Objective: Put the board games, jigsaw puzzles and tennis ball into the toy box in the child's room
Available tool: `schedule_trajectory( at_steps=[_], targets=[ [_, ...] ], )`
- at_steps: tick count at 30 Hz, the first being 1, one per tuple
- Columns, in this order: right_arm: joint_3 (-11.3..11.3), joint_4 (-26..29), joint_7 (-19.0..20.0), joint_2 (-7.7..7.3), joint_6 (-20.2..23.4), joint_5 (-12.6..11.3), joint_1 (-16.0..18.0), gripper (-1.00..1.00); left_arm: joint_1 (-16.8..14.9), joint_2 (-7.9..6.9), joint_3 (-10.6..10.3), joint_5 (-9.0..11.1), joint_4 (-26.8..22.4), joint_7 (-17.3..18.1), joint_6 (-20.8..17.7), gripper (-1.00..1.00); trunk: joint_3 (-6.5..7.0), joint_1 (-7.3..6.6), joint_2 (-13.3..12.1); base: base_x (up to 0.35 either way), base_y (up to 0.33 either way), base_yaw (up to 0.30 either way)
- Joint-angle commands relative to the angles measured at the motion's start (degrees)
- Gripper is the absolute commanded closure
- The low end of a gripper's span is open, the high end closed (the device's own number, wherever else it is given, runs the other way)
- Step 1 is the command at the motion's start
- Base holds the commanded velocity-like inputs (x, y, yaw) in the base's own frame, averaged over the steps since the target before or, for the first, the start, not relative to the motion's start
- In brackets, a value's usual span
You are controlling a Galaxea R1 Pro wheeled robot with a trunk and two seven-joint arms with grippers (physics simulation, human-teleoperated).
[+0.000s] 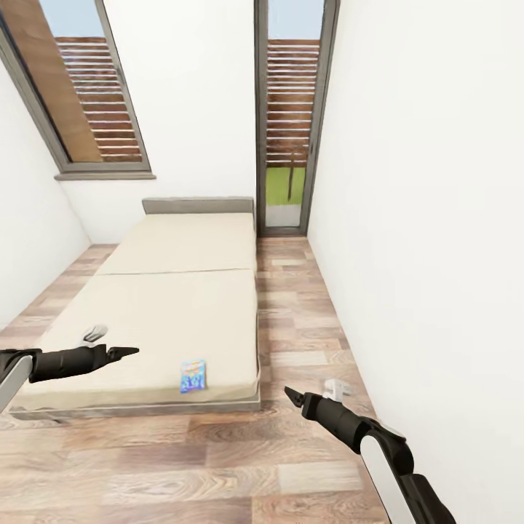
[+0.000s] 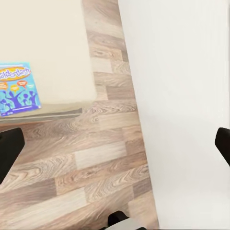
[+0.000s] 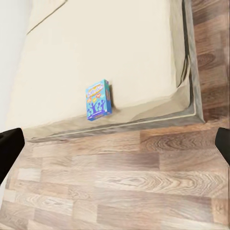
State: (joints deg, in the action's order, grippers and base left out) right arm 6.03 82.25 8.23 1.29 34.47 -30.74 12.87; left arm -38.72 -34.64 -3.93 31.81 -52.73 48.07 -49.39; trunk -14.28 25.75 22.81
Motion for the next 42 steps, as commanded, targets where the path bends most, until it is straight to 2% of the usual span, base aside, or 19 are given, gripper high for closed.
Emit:
schedule_trajectory(
  at_steps=[1, 20, 29, 42],
  targets=[
    [-0.06, 0.03, 0.12, 0.03, 0.30, -0.02, 0.05, -1.00, -0.04, -0.07, -0.12, 0.27, -0.01, 0.01, -0.27, -1.00, -0.11, 0.03, 0.12, 0.000, 0.000, -0.281],
    [-0.10, 0.02, 0.12, 0.03, 0.16, 0.05, 0.05, -1.00, -0.04, -0.07, -0.12, 0.27, -0.01, 0.01, -0.27, -1.00, -0.11, 0.03, 0.12, 0.000, 0.064, -0.270],
    [0.13, 0.02, 0.12, 0.03, -2.39, 0.15, 0.05, -1.00, -0.04, -0.07, -0.12, 0.27, -0.01, 0.01, -0.27, -1.00, -0.11, 0.03, 0.12, 0.000, 0.006, -0.054],
    [0.24, -0.27, 0.07, 0.04, -2.87, 0.27, 0.05, -1.00, -0.04, -0.07, -0.12, 0.23, -0.01, 0.01, -0.27, -1.00, -0.11, 0.03, 0.12, 0.000, -0.109, -0.004]
  ],
)
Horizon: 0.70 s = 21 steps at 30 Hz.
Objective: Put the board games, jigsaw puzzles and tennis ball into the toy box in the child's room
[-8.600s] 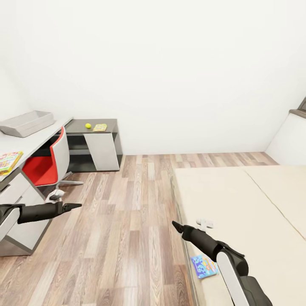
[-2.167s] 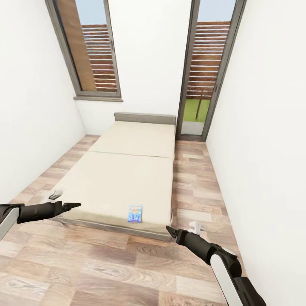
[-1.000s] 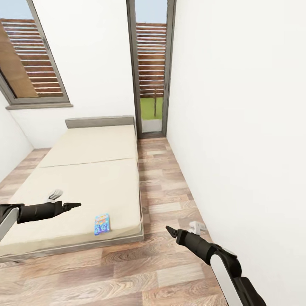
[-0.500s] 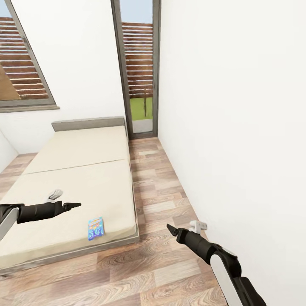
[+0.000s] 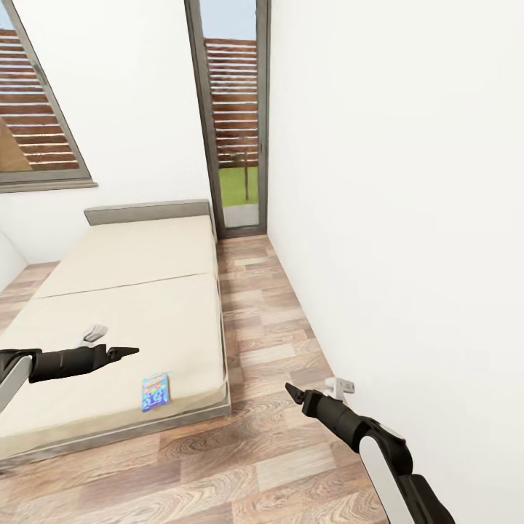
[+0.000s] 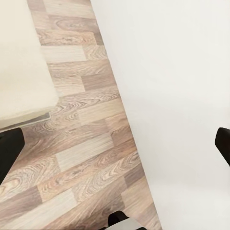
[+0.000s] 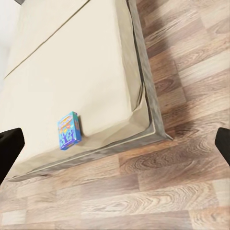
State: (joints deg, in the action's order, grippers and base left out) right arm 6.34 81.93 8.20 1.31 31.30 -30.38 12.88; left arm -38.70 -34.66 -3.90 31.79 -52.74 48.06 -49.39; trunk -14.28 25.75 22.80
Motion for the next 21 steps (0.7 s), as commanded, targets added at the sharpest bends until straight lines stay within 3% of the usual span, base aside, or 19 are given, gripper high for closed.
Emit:
schedule_trajectory(
  at_steps=[1, 11, 21],
  targets=[
    [-0.04, 0.05, 0.09, 0.04, 0.29, -0.07, 0.04, -1.00, -0.06, -0.06, -0.14, 0.24, 0.01, 0.01, -0.27, -1.00, -0.11, 0.03, 0.12, 0.000, -0.018, 0.000],
    [0.18, 0.07, -1.09, 0.37, 0.27, 0.04, 0.04, -1.00, -0.06, -0.06, -0.14, 0.20, 0.01, 0.01, -0.27, -1.00, -0.11, 0.03, 0.12, 0.000, -0.006, 0.016],
    [0.64, 0.07, -6.72, 1.88, 0.60, -0.15, 0.04, -1.00, -0.06, -0.06, -0.13, 0.20, 0.01, 0.01, -0.27, -1.00, -0.11, 0.03, 0.12, 0.078, -0.091, 0.219]
  ],
)
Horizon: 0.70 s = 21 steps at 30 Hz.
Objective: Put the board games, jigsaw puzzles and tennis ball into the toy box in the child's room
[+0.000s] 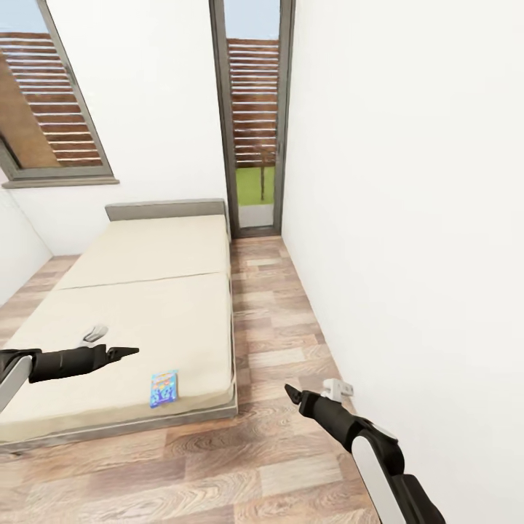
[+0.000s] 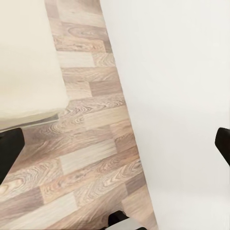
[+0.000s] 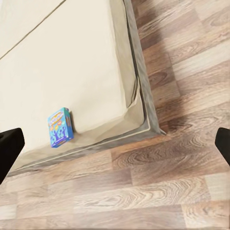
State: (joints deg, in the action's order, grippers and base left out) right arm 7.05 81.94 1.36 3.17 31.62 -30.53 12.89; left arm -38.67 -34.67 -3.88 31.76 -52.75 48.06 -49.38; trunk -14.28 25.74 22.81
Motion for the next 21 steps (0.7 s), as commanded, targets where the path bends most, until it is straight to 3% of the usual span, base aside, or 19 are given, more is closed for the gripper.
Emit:
schedule_trajectory(
  at_steps=[1, 8, 21],
  targets=[
    [0.04, 0.06, -0.12, 0.07, 0.28, -0.01, 0.03, -1.00, -0.09, -0.05, -0.16, 0.23, 0.02, 0.02, -0.27, -1.00, -0.11, 0.05, 0.11, 0.129, -0.213, 0.275],
    [0.45, 0.00, -0.96, 0.24, 0.27, -0.06, 0.03, -1.00, -0.09, -0.05, -0.14, 0.23, 0.02, 0.02, -0.27, -1.00, -0.11, 0.05, 0.11, 0.109, -0.178, 0.284],
    [0.51, -0.03, -1.09, 0.28, 0.20, -0.05, 0.03, -1.00, -0.09, -0.05, -0.08, 0.23, 0.02, 0.02, -0.20, -1.00, -0.11, 0.05, 0.11, 0.019, -0.031, 0.282]
  ],
)
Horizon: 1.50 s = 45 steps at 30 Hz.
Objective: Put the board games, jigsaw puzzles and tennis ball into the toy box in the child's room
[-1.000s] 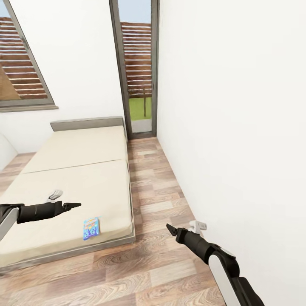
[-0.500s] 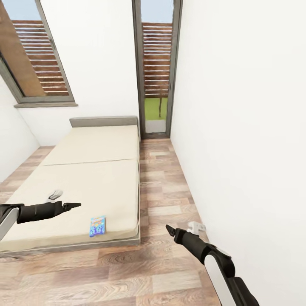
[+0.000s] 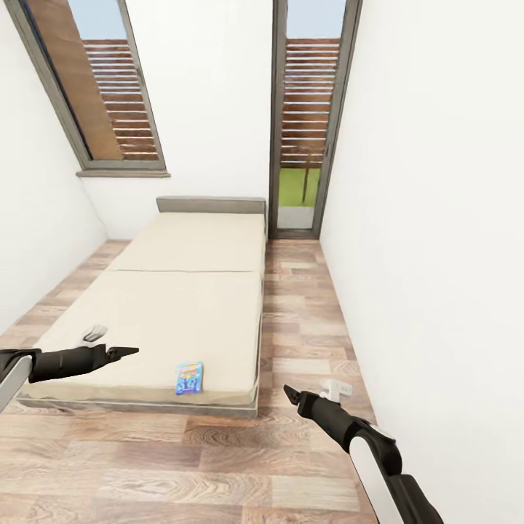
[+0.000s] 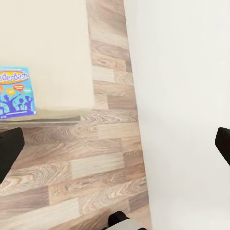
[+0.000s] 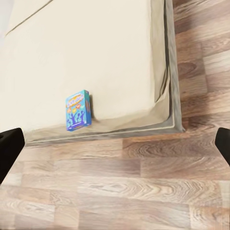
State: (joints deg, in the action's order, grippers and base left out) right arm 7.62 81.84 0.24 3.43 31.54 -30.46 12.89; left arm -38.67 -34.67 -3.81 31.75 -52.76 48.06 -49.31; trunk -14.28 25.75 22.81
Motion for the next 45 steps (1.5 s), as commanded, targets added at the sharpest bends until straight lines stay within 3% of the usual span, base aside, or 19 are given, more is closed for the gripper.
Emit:
schedule_trajectory(
  at_steps=[1, 24, 45],
  targets=[
    [-0.06, 0.07, 0.02, 0.01, 0.28, -0.12, 0.03, -1.00, -0.09, -0.05, -0.13, 0.24, 0.02, 0.01, -0.26, -1.00, -0.11, 0.04, 0.11, 0.071, -0.137, 0.145],
    [-0.06, 0.01, 0.00, 0.00, 0.21, -0.05, 0.03, -1.00, -0.09, -0.05, -0.09, 0.24, 0.02, 0.01, -0.24, -1.00, -0.11, 0.04, 0.11, 0.033, -0.144, 0.022],
    [-0.15, 0.09, 0.43, 0.00, 0.17, -0.18, 0.03, -1.00, -0.09, -0.05, 0.29, 0.32, 0.02, 0.01, -0.24, -1.00, -0.11, 0.04, 0.11, 0.000, -0.012, 0.000]
  ],
)
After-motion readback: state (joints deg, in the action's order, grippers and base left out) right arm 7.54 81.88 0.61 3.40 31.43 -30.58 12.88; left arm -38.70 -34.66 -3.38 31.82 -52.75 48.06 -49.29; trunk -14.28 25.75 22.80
